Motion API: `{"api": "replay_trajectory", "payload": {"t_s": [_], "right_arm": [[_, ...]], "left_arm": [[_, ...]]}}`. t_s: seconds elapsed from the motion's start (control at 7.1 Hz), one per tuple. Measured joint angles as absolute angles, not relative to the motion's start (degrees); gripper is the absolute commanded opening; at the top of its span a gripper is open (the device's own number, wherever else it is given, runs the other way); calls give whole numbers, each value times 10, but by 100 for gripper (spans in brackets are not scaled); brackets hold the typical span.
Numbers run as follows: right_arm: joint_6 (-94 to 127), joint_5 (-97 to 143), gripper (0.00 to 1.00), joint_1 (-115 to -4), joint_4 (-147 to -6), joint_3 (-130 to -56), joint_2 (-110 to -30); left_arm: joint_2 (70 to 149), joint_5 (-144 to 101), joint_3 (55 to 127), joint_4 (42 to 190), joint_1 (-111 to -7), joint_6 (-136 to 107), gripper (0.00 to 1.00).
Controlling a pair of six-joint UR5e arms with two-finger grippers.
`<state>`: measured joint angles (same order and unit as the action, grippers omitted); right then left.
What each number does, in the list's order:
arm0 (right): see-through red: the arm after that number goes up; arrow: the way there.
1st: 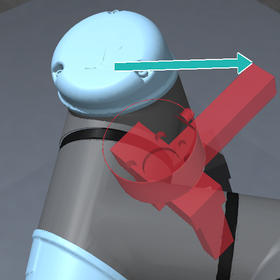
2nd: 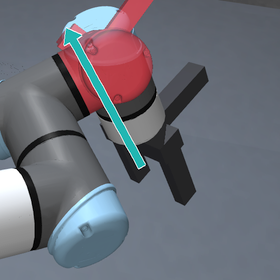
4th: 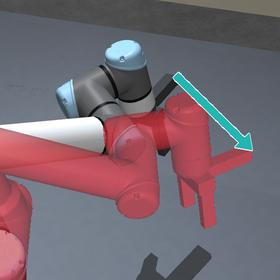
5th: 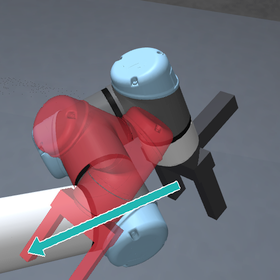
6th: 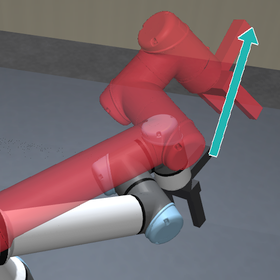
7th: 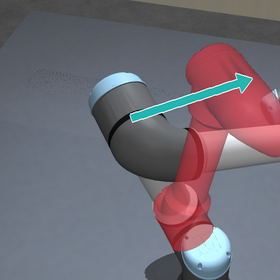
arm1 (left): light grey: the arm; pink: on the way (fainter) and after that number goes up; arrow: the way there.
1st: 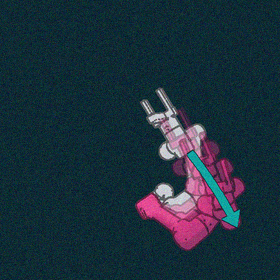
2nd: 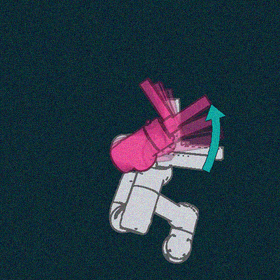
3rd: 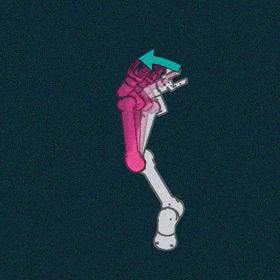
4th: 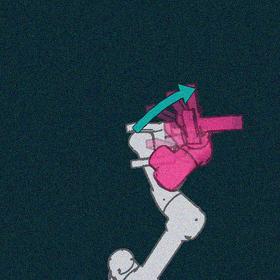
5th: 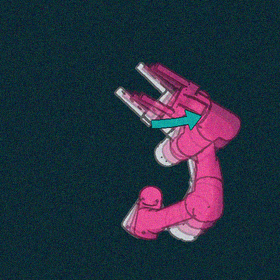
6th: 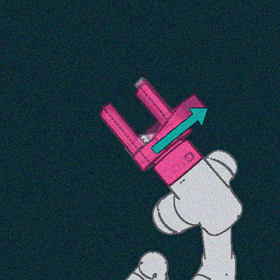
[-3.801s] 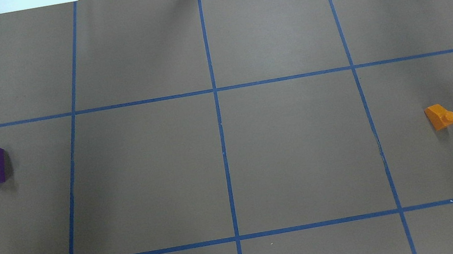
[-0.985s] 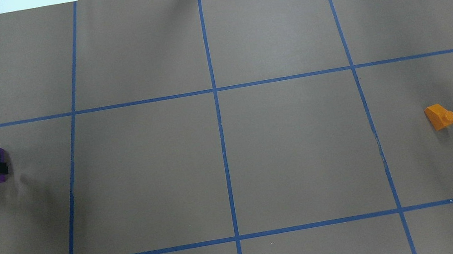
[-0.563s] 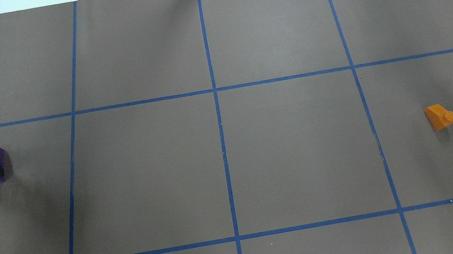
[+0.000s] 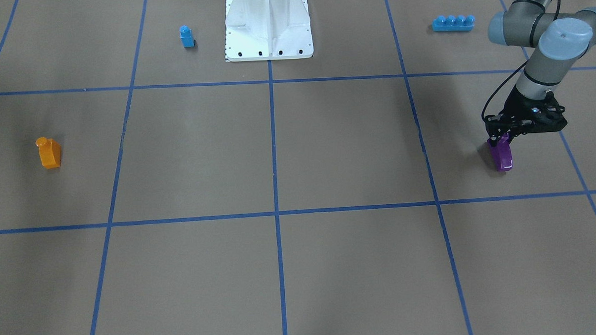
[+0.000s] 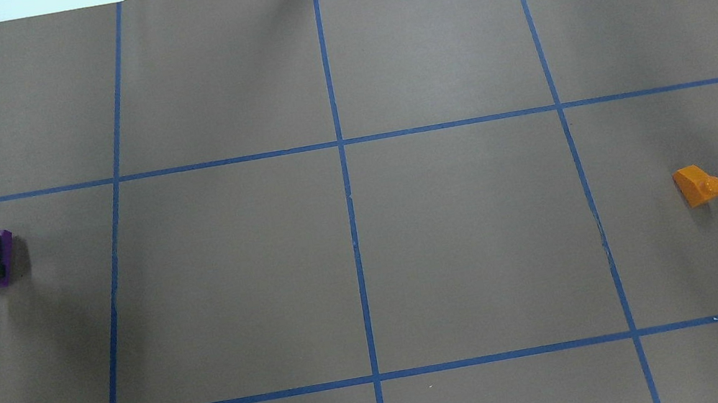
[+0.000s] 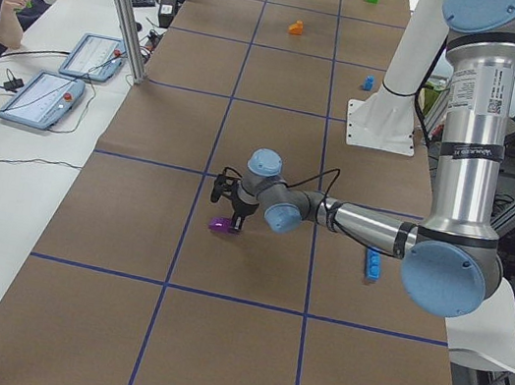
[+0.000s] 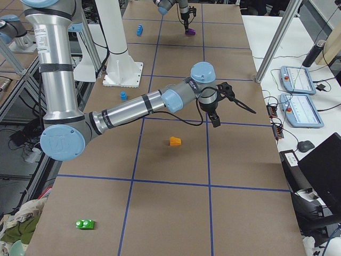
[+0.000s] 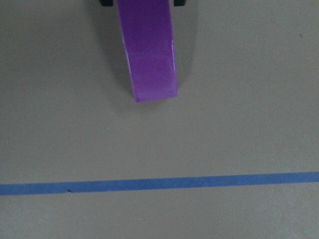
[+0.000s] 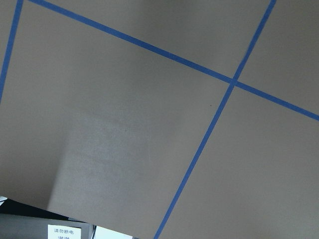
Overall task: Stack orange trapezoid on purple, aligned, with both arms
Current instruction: 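Carry the purple trapezoid with the left gripper to the table center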
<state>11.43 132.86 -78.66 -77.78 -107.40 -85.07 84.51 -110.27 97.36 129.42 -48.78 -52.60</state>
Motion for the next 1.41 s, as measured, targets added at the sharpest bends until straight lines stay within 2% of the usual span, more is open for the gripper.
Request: {"api": "replay_trajectory", "payload": {"t_s": [0.42, 0.56, 0.84, 1.13, 1.41], "right_arm": [[115, 1329, 100, -787, -778, -1074, -853], [115, 1329, 100, -787, -778, -1074, -854], [115, 1329, 100, -787, -778, -1074, -855], [115, 1330, 100, -787, -778, -1074, -857], [115, 1331, 100, -786, -778, -1073, -857]], "left_arm": [[881, -1111, 1051, 1214, -486, -527, 0], [921, -1112, 1088, 1137, -483, -528, 0], [1033, -1108, 1118, 994, -453, -533, 0], [1147, -1106, 1104, 905, -392, -567, 0], [1253, -1058, 1038, 877, -316, -637, 0]]}}
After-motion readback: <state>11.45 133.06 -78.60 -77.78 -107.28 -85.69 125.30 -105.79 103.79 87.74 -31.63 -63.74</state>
